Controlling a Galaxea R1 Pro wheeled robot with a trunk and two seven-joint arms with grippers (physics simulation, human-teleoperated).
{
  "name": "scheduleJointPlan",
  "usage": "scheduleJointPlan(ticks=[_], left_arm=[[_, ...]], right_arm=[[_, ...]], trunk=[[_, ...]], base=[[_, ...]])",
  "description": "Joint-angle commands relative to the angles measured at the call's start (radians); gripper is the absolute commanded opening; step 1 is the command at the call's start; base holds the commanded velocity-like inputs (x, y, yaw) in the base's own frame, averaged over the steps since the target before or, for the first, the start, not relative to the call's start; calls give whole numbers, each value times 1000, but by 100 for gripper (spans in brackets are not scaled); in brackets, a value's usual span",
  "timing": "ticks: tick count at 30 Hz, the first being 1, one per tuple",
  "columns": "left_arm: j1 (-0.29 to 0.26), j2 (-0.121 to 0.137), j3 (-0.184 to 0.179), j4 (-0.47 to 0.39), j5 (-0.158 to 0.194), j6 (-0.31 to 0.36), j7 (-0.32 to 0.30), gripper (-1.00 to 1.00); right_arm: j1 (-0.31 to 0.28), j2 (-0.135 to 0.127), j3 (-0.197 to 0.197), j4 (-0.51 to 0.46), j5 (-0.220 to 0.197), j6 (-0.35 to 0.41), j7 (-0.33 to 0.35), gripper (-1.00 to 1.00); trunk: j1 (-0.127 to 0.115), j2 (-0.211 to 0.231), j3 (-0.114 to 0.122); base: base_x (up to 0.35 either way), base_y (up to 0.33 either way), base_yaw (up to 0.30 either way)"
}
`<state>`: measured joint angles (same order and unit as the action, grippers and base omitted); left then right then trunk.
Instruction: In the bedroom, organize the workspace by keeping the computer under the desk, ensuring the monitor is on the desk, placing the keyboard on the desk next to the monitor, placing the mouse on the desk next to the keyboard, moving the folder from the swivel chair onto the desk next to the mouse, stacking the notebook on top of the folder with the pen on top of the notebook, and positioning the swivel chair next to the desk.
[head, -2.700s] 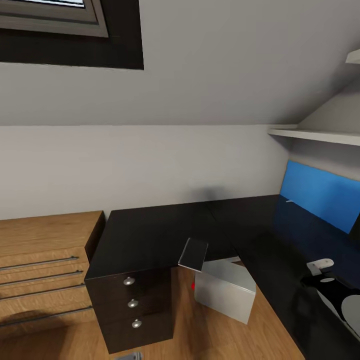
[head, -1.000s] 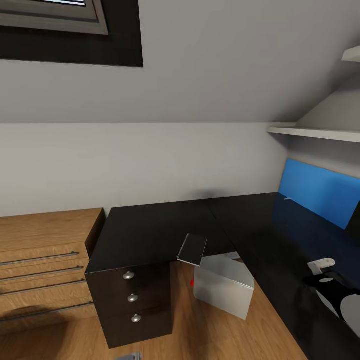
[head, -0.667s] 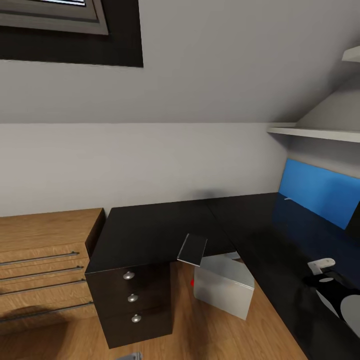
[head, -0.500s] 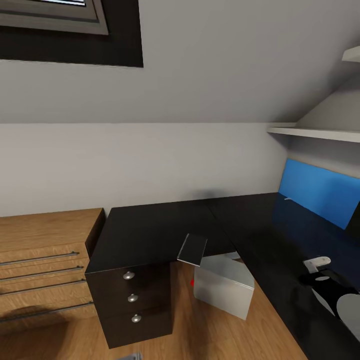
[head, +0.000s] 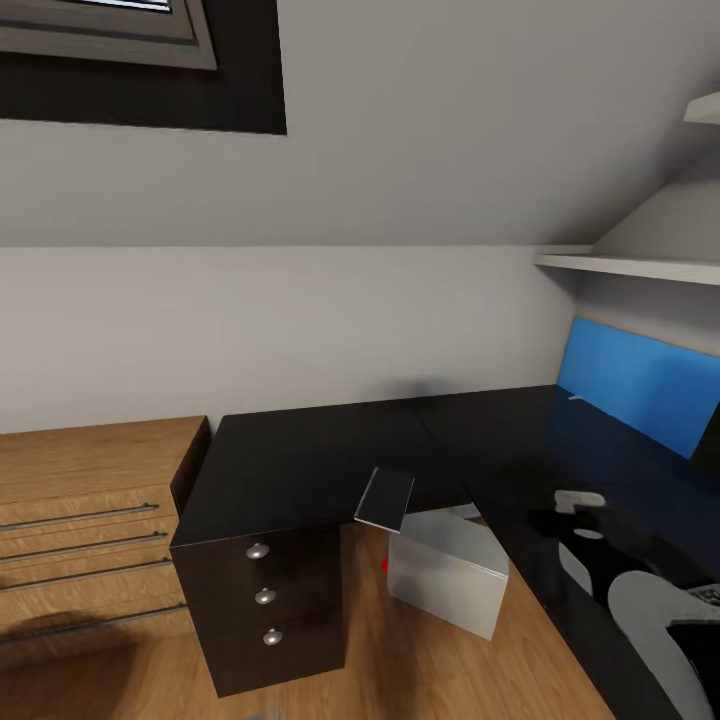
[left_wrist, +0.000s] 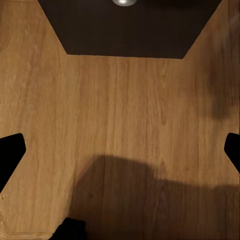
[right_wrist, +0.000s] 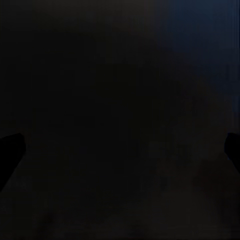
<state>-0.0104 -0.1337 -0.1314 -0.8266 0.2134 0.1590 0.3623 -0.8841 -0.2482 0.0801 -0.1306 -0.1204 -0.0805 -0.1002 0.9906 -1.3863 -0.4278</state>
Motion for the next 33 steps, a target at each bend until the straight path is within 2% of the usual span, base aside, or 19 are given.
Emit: scheduleJointPlan(ticks=[1,4,10,12,15,18,21,22,23,24,25,26,30,33], left_arm=[[0,1,-4,6,7,3,8,100],[0,1,-5,31,6,-35,7,100],[0,1,-6,52,4,-83,6,100],[0,1,-10,63,1,-88,7,100],[0,0,-19,67,0,-89,8,100],[0,0,-30,69,-1,-89,9,100],[0,1,-36,70,-1,-89,11,100],[0,1,-37,71,-1,-89,11,100],[0,1,-38,72,-1,-89,12,100],[0,1,-38,72,-1,-89,12,100],[0,2,-39,73,0,-89,12,100],[0,2,-39,74,0,-88,12,100],[0,1,-39,76,0,-88,12,100],[0,2,-39,76,0,-89,12,100]], right_arm=[[-1,13,6,-1,-12,-4,-3,100],[-1,89,4,-2,-15,-5,-7,100],[6,155,4,0,-15,-18,-40,100],[19,181,4,5,-14,-42,-63,100],[29,201,4,7,-13,-71,-80,100],[49,231,4,15,-11,-113,-102,100],[104,263,6,52,-8,-181,-119,100],[153,278,7,75,-6,-265,-128,100],[182,287,7,85,-6,-326,-136,100],[196,291,7,89,-6,-356,-141,100],[253,300,7,104,-5,-456,-164,100],[282,303,8,109,-5,-493,-175,100],[337,306,8,116,-6,-557,-191,100],[351,306,7,131,-7,-574,-194,100]], trunk=[[0,-1,-1],[0,-1,-1],[0,-1,-1],[0,-1,-1],[0,-1,-1],[0,-1,-1],[0,-1,-1],[0,-1,-1],[0,-1,-1],[0,-1,-1],[0,-1,-1],[0,-1,-1],[0,-1,-1],[0,-1,-1]], base=[[0,0,0],[0,0,54],[0,0,222],[0,0,269],[0,0,274],[0,0,277],[0,0,278],[0,0,279],[0,0,279],[0,0,279],[0,0,279],[0,0,279],[0,0,279],[0,0,279]])
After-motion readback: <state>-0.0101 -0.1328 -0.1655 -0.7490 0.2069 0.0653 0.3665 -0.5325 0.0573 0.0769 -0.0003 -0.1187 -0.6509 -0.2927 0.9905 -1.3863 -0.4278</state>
